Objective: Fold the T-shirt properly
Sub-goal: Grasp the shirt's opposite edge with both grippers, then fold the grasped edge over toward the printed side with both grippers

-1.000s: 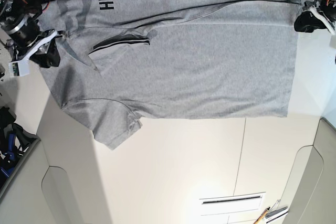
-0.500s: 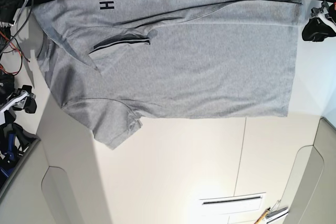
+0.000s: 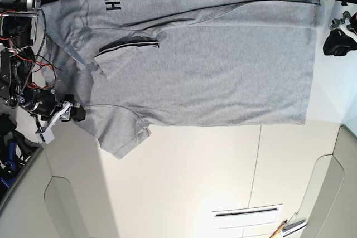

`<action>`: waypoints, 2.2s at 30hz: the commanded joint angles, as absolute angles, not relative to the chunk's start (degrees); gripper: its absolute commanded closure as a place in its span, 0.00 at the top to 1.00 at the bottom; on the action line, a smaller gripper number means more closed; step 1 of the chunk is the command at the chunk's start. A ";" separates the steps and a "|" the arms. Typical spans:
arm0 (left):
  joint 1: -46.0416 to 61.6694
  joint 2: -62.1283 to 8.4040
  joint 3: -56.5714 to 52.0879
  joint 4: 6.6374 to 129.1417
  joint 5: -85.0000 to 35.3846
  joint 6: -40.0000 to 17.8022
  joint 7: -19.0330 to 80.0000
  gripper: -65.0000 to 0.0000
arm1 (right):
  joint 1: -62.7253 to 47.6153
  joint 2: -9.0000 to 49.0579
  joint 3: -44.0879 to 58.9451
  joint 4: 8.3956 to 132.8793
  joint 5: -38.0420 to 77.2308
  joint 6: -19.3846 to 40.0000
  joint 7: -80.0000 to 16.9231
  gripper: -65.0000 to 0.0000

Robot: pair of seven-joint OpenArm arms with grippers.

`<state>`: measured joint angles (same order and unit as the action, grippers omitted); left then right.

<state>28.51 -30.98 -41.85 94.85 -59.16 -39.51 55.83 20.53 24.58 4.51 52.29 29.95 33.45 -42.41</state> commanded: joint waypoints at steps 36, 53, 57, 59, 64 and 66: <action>-27.59 -32.95 -8.73 35.94 -43.27 -36.71 41.45 0.00 | 20.75 24.88 4.64 53.34 30.26 33.19 -46.17 0.00; -7.49 -34.94 -34.63 62.35 -70.43 -40.00 63.99 0.00 | 3.07 24.88 18.11 92.53 32.62 33.19 -52.99 0.00; 0.03 -34.94 -37.17 65.41 -74.24 -40.00 66.32 0.00 | -2.28 24.88 19.66 97.65 32.60 33.19 -55.46 0.00; 3.31 -34.94 -38.44 66.46 -75.26 -40.00 67.05 0.00 | -4.62 24.88 20.27 98.30 32.56 33.12 -56.64 0.00; 8.99 -34.94 -40.82 67.09 -75.88 -40.00 67.13 0.00 | -9.56 24.88 21.26 98.30 32.34 32.82 -57.08 0.00; 10.20 -34.92 -40.86 67.09 -75.92 -40.00 67.11 0.00 | -11.22 24.88 21.41 98.28 32.12 32.82 -57.04 0.00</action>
<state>10.66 -33.30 -40.29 66.08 -74.50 -39.53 68.29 -11.64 23.79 20.75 97.41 32.14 32.95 -57.76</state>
